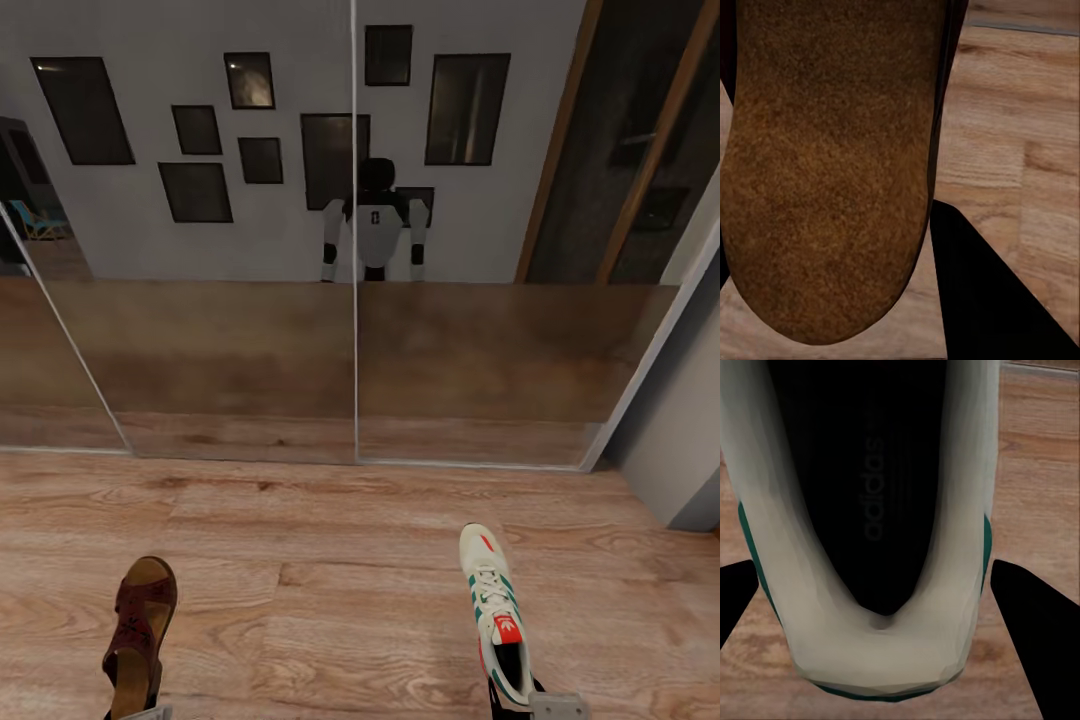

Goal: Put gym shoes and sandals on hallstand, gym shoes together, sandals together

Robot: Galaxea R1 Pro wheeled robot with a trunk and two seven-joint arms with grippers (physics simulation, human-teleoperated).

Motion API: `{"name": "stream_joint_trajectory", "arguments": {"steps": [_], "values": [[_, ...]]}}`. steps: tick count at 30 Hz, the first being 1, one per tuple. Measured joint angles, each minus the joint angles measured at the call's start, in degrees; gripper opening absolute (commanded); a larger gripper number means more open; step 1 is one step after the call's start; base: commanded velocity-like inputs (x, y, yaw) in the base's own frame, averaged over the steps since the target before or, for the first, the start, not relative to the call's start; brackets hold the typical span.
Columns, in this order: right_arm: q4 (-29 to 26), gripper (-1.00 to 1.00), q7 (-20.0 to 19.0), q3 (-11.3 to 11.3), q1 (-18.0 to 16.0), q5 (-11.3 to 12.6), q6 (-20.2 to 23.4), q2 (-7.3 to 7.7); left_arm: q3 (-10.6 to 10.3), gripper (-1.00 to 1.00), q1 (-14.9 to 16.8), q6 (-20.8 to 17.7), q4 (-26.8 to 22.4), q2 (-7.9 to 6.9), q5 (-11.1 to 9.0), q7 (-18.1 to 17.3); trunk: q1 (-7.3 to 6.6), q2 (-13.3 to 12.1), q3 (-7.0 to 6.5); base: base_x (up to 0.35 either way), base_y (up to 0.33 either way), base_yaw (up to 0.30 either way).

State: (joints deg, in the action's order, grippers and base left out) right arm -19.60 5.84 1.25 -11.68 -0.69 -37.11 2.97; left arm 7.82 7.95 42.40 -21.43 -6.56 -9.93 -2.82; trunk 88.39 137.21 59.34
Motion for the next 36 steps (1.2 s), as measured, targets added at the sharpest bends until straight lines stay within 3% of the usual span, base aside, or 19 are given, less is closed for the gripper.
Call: {"name": "stream_joint_trajectory", "arguments": {"steps": [36], "values": [[0.0,-1.00,0.0,0.0,0.0,0.0,0.0,0.00,-0.1,-1.00,0.0,0.0,-0.2,0.05,0.0,0.0,0.00,0.0,-0.31,0.000,0.000,0.279]]}}
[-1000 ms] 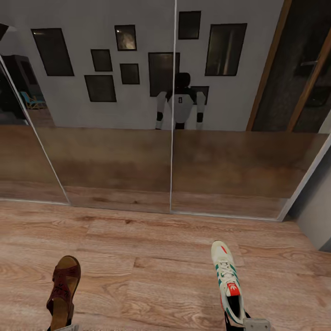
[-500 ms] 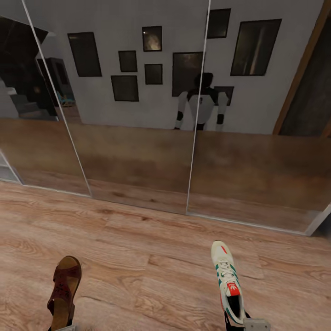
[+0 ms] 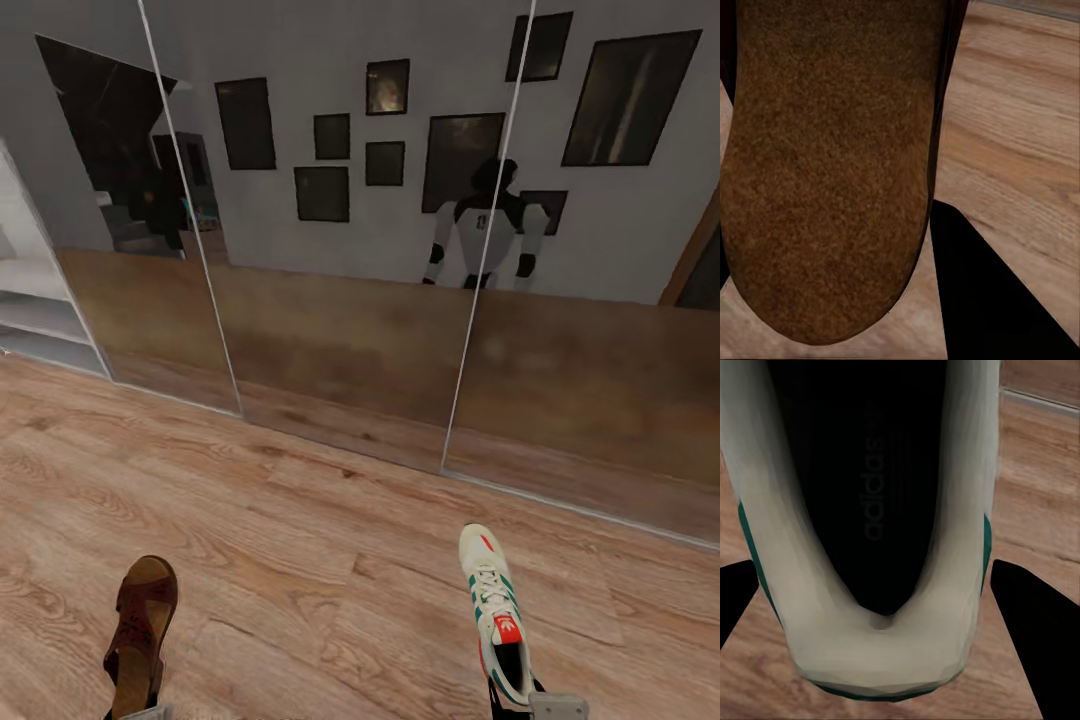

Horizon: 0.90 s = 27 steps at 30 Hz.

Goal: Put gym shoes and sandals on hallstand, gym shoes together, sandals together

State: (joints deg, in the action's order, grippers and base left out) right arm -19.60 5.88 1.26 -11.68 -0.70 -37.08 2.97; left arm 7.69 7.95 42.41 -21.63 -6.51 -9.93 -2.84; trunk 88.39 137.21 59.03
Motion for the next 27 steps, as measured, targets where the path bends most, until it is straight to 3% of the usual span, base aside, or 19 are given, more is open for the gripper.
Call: {"name": "stream_joint_trajectory", "arguments": {"steps": [14,20,27], "values": [[0.0,-1.00,0.1,0.0,0.0,0.1,0.0,-0.12,0.0,-1.00,0.0,0.0,0.0,0.00,0.1,0.0,0.00,0.0,-0.20,0.000,0.000,0.279],[-0.1,-1.00,0.1,0.0,0.0,-0.1,-0.1,-1.48,0.0,-1.00,0.0,-0.1,0.1,0.00,0.1,0.0,0.00,0.0,-0.20,0.000,0.000,0.280],[-0.1,-1.00,0.2,0.0,0.0,-0.1,-0.1,-1.87,0.0,-1.00,0.0,0.0,0.1,0.00,0.1,0.0,0.00,0.0,-0.08,0.000,0.000,0.278]]}}
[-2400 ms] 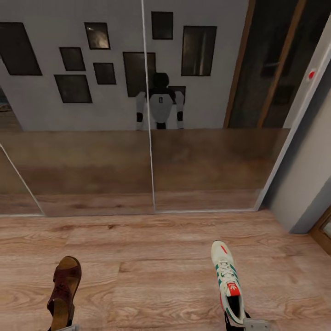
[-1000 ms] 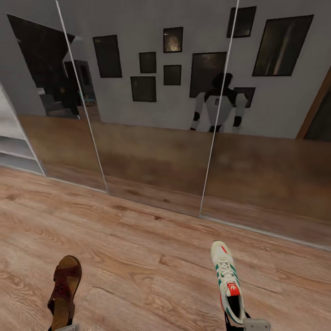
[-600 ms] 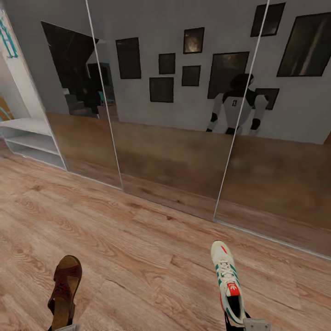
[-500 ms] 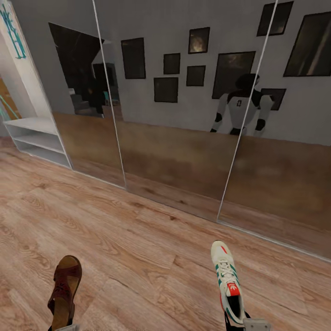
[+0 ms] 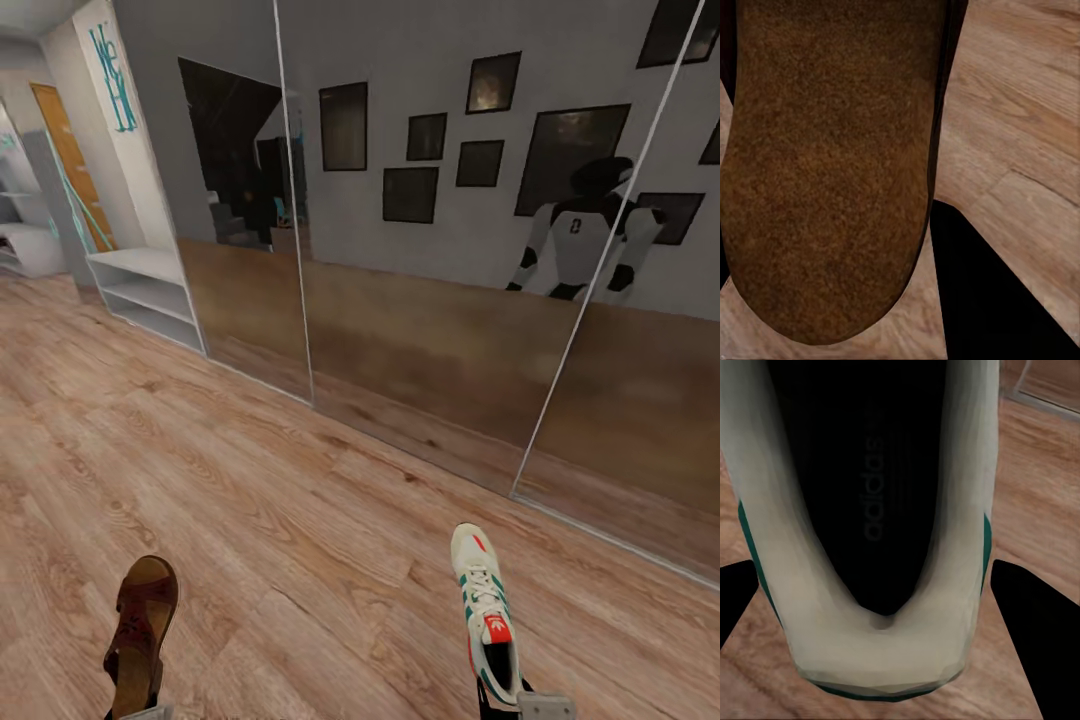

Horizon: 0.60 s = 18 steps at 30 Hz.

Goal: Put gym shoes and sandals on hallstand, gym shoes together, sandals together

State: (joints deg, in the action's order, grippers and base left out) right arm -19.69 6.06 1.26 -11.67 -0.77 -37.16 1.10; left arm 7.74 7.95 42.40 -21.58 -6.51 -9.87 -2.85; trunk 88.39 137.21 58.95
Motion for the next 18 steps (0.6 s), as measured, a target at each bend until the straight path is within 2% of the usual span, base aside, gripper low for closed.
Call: {"name": "stream_joint_trajectory", "arguments": {"steps": [18], "values": [[0.0,-1.00,0.0,0.0,0.0,0.0,0.0,-0.06,0.0,-1.00,0.0,0.0,-0.1,0.00,0.0,0.0,0.00,0.0,0.90,0.003,0.000,0.260]]}}
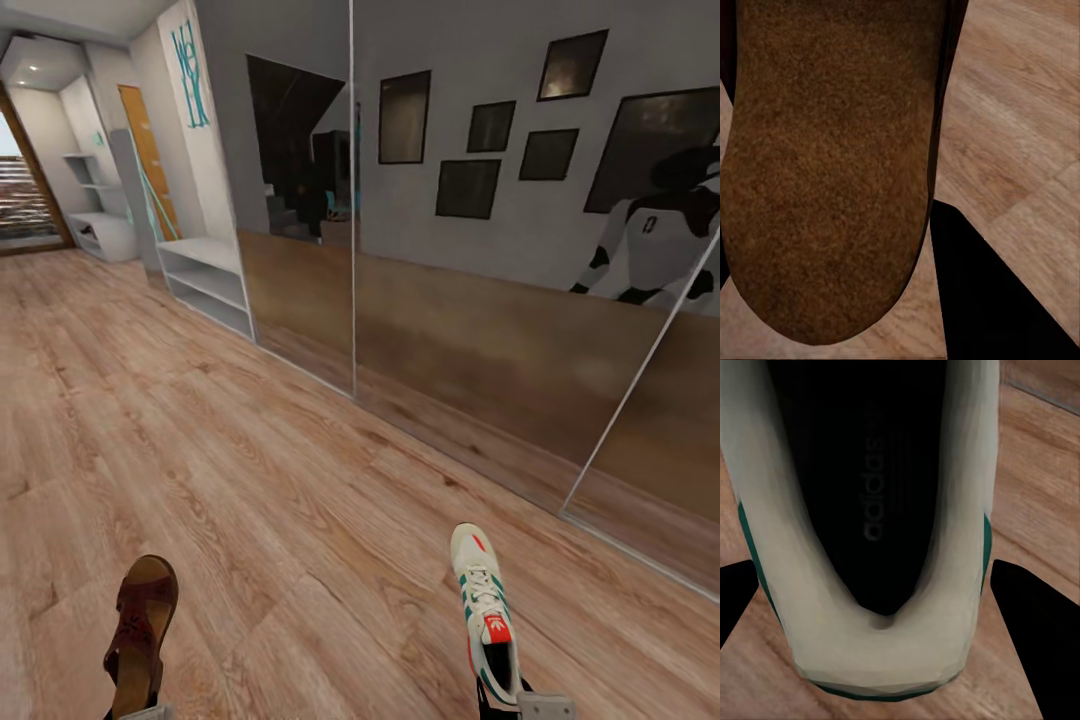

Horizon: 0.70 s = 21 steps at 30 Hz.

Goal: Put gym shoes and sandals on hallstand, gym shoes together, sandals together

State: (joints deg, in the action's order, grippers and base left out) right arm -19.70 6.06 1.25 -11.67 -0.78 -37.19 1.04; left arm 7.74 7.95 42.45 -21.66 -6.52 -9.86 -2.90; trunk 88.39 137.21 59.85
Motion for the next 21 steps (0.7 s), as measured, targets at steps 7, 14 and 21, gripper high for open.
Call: {"name": "stream_joint_trajectory", "arguments": {"steps": [7,14,21], "values": [[0.0,-1.00,0.0,0.0,0.0,-0.1,0.0,0.01,0.0,-1.00,0.0,-0.1,0.1,-0.01,-0.1,0.1,-0.03,0.0,0.37,0.225,0.000,0.249],[0.0,-1.00,0.0,0.0,0.0,-0.1,0.0,0.04,0.1,-1.00,0.0,-0.1,0.2,-0.06,-0.1,0.1,-0.03,0.0,0.76,0.325,0.071,0.247],[0.0,-1.00,0.0,0.0,0.0,-0.1,0.0,0.03,0.1,-1.00,0.0,-0.1,0.1,-0.08,-0.1,0.2,-0.02,0.0,1.13,0.247,0.126,0.247]]}}
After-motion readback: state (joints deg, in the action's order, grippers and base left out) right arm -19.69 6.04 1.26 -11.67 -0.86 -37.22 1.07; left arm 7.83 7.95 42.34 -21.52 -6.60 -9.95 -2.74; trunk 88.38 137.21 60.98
